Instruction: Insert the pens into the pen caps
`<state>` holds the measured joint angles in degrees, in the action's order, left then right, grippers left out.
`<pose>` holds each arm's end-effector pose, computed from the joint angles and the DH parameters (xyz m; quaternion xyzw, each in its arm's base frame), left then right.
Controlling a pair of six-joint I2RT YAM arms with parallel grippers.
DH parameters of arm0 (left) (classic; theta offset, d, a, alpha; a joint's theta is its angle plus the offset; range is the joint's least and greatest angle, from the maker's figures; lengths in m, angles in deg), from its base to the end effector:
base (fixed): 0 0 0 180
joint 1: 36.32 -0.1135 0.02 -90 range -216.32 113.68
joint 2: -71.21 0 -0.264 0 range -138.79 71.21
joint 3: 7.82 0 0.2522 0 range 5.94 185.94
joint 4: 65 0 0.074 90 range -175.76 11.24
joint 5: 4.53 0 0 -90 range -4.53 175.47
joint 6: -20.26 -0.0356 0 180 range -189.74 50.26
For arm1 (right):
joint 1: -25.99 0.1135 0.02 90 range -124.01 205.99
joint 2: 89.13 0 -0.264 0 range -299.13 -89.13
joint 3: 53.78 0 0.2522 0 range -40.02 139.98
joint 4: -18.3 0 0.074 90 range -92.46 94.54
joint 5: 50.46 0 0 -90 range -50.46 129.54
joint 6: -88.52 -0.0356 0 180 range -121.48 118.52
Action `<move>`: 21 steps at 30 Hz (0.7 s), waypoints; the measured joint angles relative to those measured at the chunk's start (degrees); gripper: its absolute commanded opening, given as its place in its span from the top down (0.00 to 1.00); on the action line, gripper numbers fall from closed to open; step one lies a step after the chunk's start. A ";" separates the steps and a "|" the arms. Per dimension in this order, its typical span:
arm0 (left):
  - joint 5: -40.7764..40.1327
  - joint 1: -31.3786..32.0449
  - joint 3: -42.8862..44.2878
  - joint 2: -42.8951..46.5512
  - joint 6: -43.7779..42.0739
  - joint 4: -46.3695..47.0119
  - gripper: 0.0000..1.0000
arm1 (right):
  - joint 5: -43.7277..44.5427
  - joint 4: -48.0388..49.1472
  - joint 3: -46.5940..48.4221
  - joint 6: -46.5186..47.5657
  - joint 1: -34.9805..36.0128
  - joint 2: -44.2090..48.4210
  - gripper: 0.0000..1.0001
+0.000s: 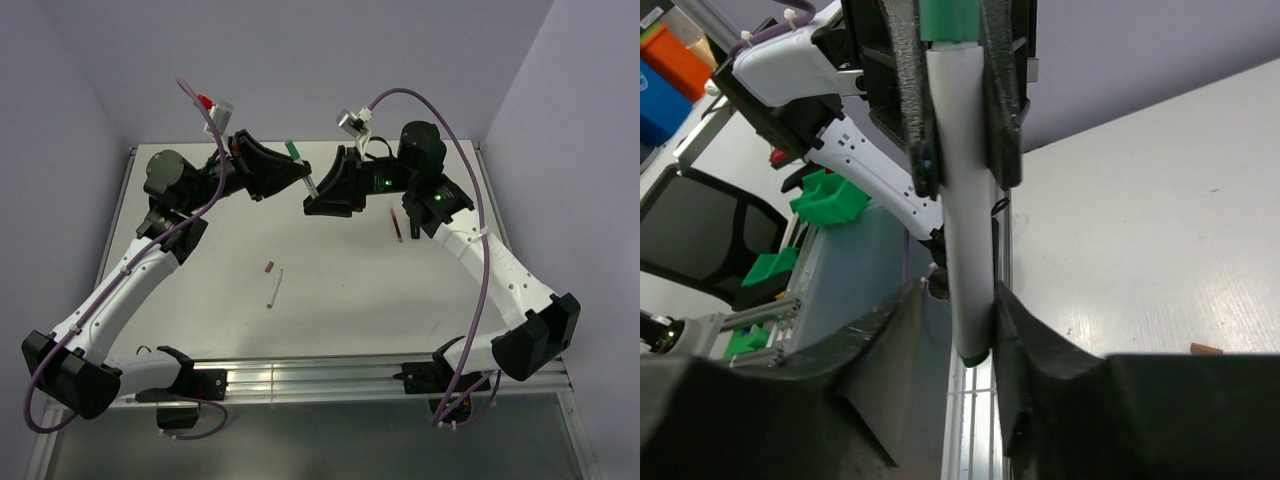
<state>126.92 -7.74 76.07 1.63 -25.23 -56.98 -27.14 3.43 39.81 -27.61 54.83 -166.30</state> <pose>0.2218 -0.1477 0.4615 0.2190 0.5565 -0.6209 0.5068 0.2394 0.1692 0.4446 -0.4075 0.5732 0.6164 0.3542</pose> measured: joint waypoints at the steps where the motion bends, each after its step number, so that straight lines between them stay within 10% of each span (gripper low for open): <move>1: 0.28 0.00 0.00 0.00 -0.02 0.09 1.00 | -0.02 -0.11 0.00 0.02 0.00 0.00 0.67; 6: 0.90 0.02 0.00 0.00 0.11 0.48 1.00 | -0.02 -0.24 0.00 -0.17 -0.22 -0.09 0.75; 16: 1.79 0.00 0.00 -0.11 -0.70 -0.74 1.00 | -0.68 0.02 0.00 -0.98 -0.22 -0.09 0.50; 21: 1.90 0.00 0.00 -0.28 -1.22 -1.99 1.00 | -0.87 0.22 -0.07 -0.85 -0.22 -0.09 0.53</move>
<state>128.83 -7.74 76.07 1.34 -26.45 -58.97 -28.01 3.65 39.74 -28.46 54.61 -166.38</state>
